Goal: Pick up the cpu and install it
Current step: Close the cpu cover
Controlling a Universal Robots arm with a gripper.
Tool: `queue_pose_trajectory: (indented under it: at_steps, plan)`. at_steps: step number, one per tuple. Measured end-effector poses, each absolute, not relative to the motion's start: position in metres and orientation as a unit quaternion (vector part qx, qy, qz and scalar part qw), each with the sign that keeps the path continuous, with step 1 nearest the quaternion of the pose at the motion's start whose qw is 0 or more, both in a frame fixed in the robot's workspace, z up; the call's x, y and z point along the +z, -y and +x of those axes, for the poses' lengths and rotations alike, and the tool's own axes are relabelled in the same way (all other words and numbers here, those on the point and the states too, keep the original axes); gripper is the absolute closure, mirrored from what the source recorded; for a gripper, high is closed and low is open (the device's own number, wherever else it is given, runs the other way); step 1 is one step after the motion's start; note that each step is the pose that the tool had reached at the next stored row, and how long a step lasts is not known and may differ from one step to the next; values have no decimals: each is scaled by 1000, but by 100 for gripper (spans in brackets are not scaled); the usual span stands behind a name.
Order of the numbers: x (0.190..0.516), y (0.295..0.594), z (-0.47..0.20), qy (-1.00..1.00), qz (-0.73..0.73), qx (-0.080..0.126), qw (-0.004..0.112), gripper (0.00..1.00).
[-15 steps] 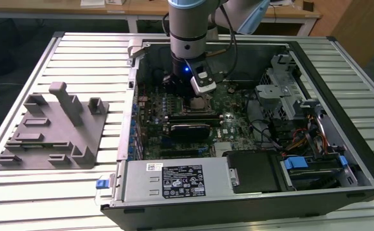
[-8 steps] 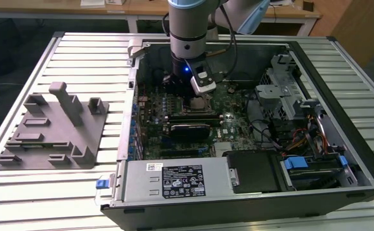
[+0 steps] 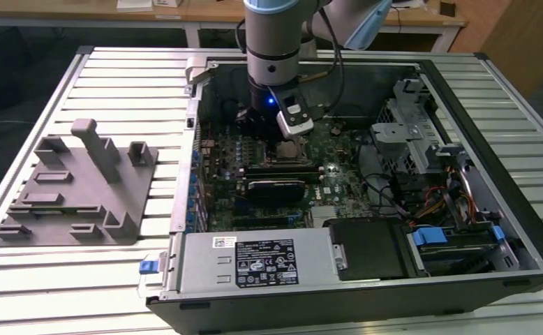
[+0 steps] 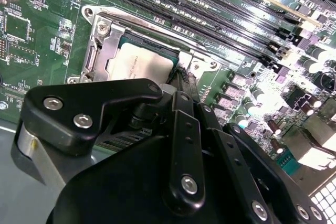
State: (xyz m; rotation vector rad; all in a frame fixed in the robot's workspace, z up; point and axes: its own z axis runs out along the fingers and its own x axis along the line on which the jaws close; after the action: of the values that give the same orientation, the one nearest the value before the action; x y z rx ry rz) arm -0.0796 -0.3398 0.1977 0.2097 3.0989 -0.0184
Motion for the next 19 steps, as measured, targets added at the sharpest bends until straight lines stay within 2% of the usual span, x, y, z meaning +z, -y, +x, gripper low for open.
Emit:
queue_pose_trajectory:
  at_steps: [19]
  plan:
    - [201,340,-82,-998,68,-6,18,89]
